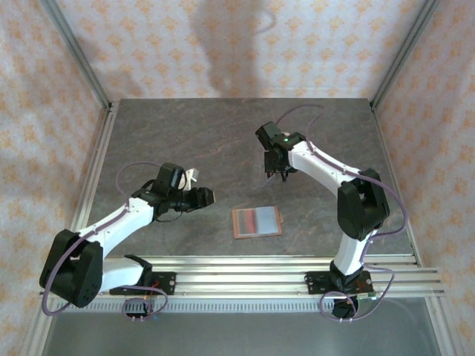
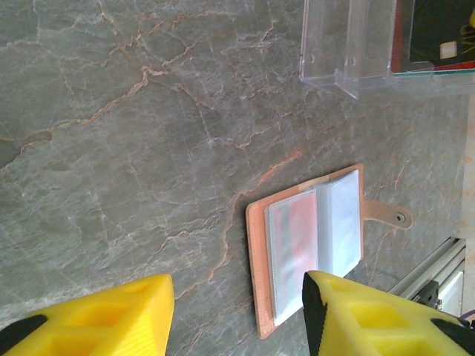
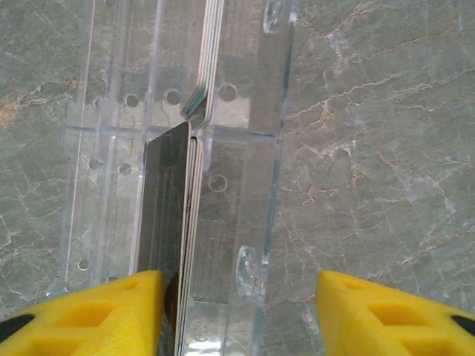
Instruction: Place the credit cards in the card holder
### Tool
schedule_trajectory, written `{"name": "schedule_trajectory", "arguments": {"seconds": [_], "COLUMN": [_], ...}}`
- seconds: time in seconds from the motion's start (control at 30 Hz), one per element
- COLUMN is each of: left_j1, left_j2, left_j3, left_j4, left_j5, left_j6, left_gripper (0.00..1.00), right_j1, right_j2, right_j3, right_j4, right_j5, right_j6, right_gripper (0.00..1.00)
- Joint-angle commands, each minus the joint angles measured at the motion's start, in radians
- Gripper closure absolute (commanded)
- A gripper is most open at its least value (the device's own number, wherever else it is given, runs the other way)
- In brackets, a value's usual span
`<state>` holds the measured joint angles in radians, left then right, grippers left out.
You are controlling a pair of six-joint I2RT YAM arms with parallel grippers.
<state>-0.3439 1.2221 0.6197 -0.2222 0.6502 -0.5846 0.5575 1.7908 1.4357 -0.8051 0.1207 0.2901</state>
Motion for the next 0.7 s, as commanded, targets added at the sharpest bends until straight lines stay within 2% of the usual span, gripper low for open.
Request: {"name": "schedule_trajectory", "arguments": {"seconds": [0.0, 0.23, 0.43, 0.67], "left_j1": [0.005, 0.006, 0.005, 0.005], "left_j2": [0.007, 0.021, 0.034, 0.032], "left_j3": [0.019, 0.021, 0.023, 0.019], "left_j4": [-0.035, -0.034, -0.035, -0.038], "left_j5": [-0.002, -0.001, 0.004, 0.003], "left_j6": [0.032, 0.056, 0.057, 0.060], "left_gripper": [0.50, 0.50, 0.50, 0.51], "right_j1": [0.001, 0.001, 0.002, 0.001], "right_j2": [-0.010, -0.006, -0.010, -0.033], "right_j3": [0.038, 0.038, 0.036, 0.038], "right_j4": [-0.059, -0.070, -0.065, -0.076], "right_j5": [0.066, 0.054, 0.018, 0.000], "right_j6": [-0.028, -0.052, -0.061, -0.058], "right_gripper": [0.49, 0.66, 0.84, 0.98]}}
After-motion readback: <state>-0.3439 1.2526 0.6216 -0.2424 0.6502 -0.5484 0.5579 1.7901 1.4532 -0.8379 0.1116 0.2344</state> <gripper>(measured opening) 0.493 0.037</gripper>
